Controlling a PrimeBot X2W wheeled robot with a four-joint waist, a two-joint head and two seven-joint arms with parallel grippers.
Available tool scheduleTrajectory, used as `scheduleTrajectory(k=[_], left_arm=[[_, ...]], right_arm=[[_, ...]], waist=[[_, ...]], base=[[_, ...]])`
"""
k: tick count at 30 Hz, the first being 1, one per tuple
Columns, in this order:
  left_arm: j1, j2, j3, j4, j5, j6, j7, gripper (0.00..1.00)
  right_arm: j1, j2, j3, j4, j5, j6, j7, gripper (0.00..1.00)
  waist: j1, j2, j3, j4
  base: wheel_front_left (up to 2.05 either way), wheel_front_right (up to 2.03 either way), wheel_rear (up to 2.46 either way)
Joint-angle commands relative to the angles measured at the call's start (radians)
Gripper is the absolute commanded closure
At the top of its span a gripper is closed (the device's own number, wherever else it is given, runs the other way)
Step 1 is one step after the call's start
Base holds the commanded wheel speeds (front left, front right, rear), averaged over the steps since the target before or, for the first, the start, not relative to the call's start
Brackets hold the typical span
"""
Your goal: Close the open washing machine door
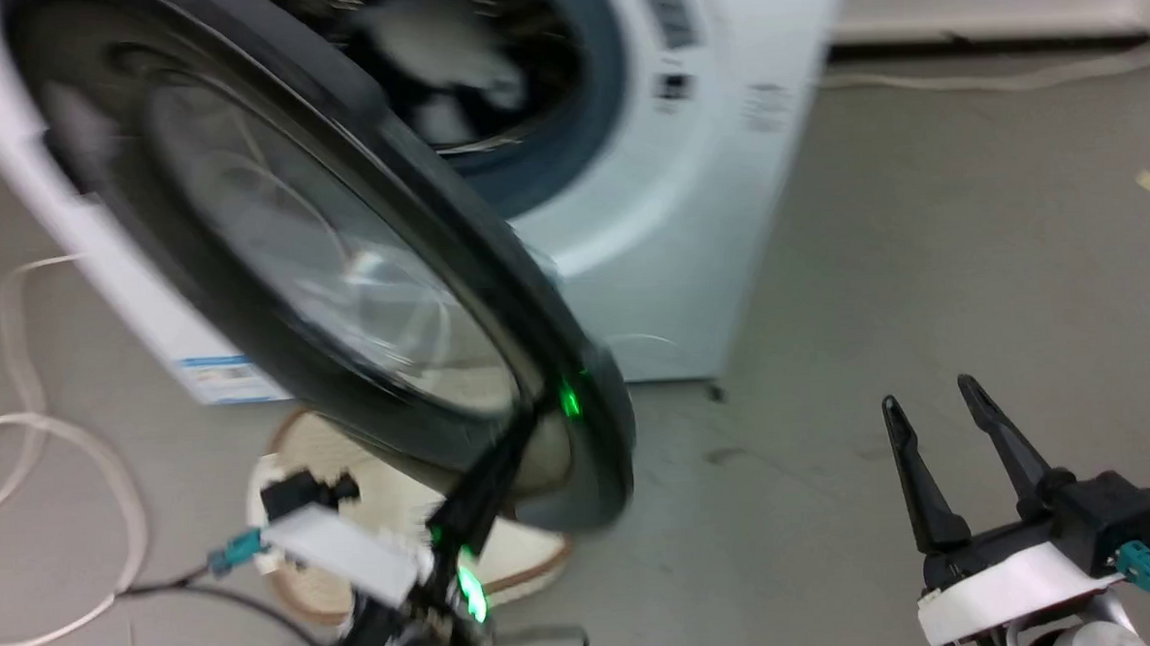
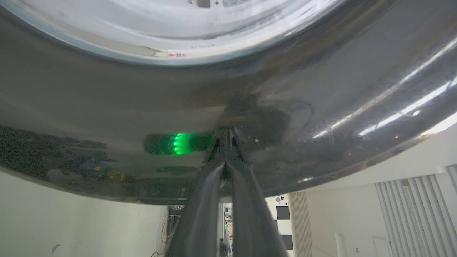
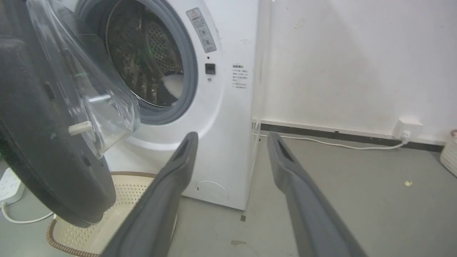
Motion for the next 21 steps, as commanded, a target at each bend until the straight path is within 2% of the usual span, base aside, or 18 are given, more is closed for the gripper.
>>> scheduleTrajectory(k=[1, 6, 12, 15, 16, 21], left_arm=[[-0.041, -0.001, -0.011, 0.014, -0.001, -0.01, -0.025, 1.0], [-0.178, -0.001, -0.018, 0.1, -0.003, -0.021, -0.146, 1.0], [-0.343, -0.001, 0.019, 0.226, -0.049, -0.026, -0.292, 1.0], [-0.423, -0.001, 0.033, 0.302, -0.047, -0.028, -0.346, 1.0], [-0.486, -0.001, 0.033, 0.367, -0.046, -0.031, -0.375, 1.0], [-0.52, -0.001, 0.021, 0.436, -0.038, -0.034, -0.411, 1.0]], right_arm=[[-0.016, -0.002, 0.003, -0.004, 0.008, 0.001, -0.004, 0.0], [-0.028, 0.006, 0.005, 0.0, 0.023, 0.001, -0.004, 0.0], [-0.039, 0.016, 0.024, 0.005, 0.036, 0.001, -0.004, 0.0], [-0.045, 0.021, 0.03, 0.003, 0.039, 0.001, -0.004, 0.0], [-0.049, 0.023, 0.038, 0.006, 0.038, 0.001, -0.004, 0.0], [-0.049, 0.025, 0.033, 0.008, 0.033, 0.001, -0.004, 0.0]], waist=[[-0.0001, -0.0001, 0.069, -0.115], [-0.0001, -0.0001, 0.111, -0.201], [-0.0001, -0.0001, 0.147, -0.265], [-0.0001, -0.0001, 0.159, -0.277], [-0.0001, -0.0001, 0.163, -0.279], [-0.0001, -0.0001, 0.143, -0.253]], base=[[0.0, 0.0, 0.0], [0.0, 0.0, 0.0], [0.0, 0.0, 0.0], [0.0, 0.0, 0.0], [0.0, 0.0, 0.0], [0.0, 0.0, 0.0]])
